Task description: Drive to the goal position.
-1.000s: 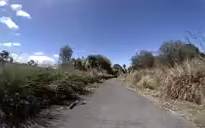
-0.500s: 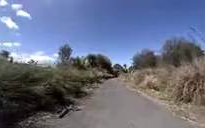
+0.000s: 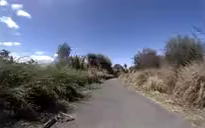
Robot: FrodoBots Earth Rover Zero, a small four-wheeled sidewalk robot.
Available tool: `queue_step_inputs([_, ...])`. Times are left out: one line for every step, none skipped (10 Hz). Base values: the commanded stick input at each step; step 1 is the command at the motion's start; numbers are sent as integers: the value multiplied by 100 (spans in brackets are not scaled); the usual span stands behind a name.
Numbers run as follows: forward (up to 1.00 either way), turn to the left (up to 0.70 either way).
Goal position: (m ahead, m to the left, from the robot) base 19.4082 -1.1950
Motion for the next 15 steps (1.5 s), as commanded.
queue_step_inputs([85, 0])
queue_step_inputs([85, 0])
queue_step_inputs([85, -2])
queue_step_inputs([85, -9])
queue_step_inputs([85, -17])
queue_step_inputs([85, -32])
queue_step_inputs([85, -28])
queue_step_inputs([85, -24])
queue_step_inputs([85, 0])
queue_step_inputs([85, 0])
queue_step_inputs([85, 0])
queue_step_inputs([85, 0])
queue_step_inputs([85, 0])
queue_step_inputs([85, 0])
queue_step_inputs([85, 0])
